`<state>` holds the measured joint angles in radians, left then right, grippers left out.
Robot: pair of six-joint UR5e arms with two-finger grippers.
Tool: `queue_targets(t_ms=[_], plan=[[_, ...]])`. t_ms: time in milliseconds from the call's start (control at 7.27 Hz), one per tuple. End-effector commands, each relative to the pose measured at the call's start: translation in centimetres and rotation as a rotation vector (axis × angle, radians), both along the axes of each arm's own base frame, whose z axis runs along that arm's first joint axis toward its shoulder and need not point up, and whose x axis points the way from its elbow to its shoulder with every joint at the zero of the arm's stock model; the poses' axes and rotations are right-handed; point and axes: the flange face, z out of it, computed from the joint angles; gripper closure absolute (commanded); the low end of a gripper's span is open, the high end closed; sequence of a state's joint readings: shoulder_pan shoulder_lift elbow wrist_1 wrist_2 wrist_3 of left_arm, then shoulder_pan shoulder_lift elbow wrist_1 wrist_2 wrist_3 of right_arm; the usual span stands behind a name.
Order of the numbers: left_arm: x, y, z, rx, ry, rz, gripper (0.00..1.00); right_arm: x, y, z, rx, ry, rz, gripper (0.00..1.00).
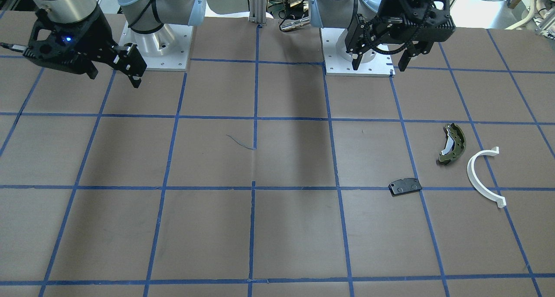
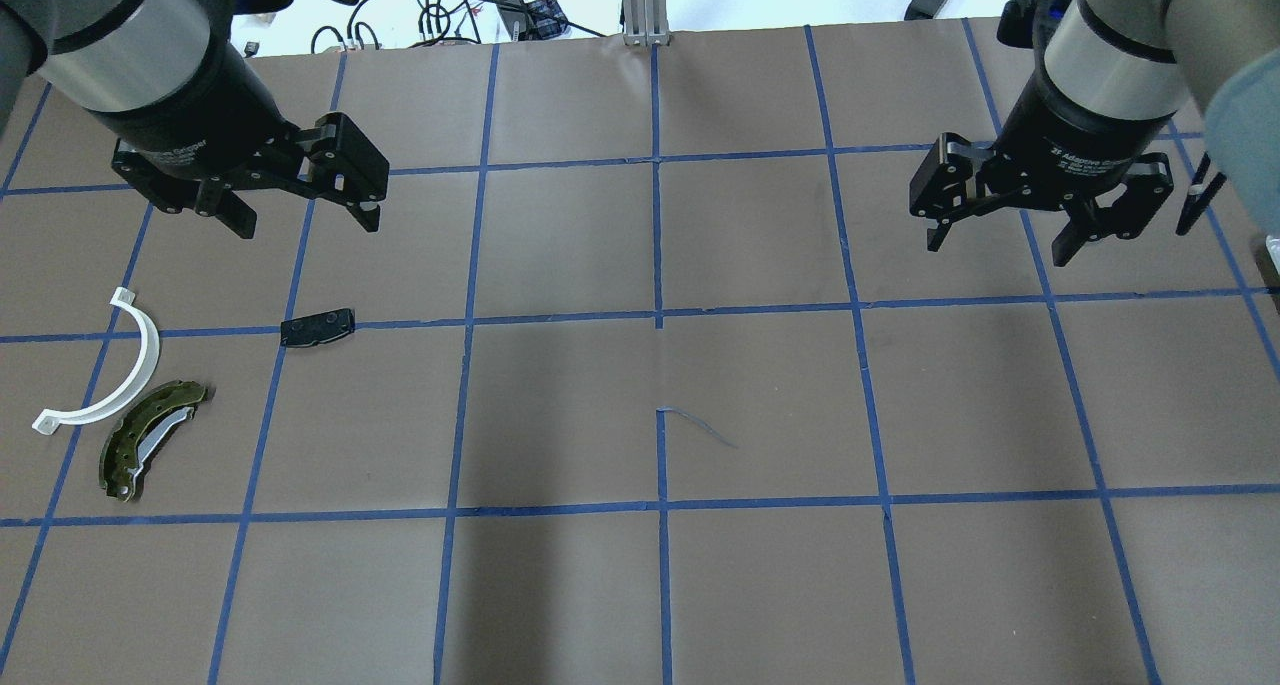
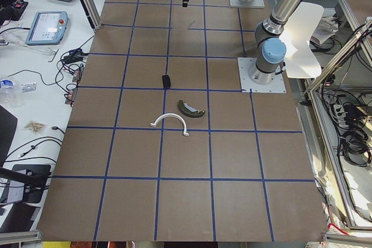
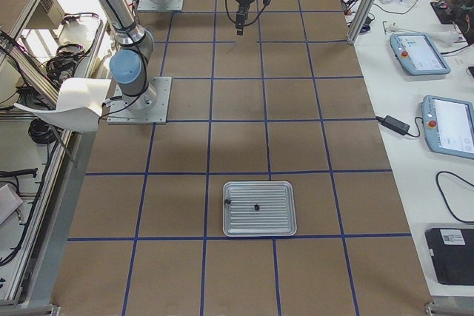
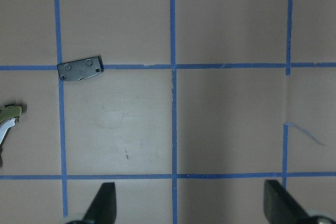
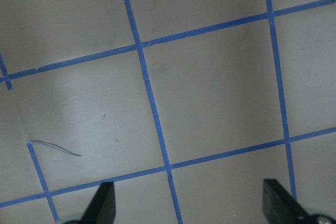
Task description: Place bearing gear from tray to pile
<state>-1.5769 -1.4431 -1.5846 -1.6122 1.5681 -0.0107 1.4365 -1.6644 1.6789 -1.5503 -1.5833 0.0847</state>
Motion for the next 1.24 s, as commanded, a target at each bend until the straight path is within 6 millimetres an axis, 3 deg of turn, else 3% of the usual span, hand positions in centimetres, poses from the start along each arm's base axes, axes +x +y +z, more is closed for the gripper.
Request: queue_targets(t_ms=[0, 550, 1101], plan=[[0.0, 0.0, 0.1, -0.001, -0.003, 0.0, 0.0, -7.2, -0.9, -0.2, -0.002, -0.006, -0.005, 0.0], [0.0, 0.0, 0.1, -0.001, -0.001, 0.0, 0.0, -15.8, -2.7, -1.5, -0.022, 0.09, 0.228, 0.0], [0.0, 0.0, 0.0, 0.0, -0.001, 0.0, 0.0, -28.3, -3.2, -5.1, -0.001, 0.099, 0.48, 0.0]])
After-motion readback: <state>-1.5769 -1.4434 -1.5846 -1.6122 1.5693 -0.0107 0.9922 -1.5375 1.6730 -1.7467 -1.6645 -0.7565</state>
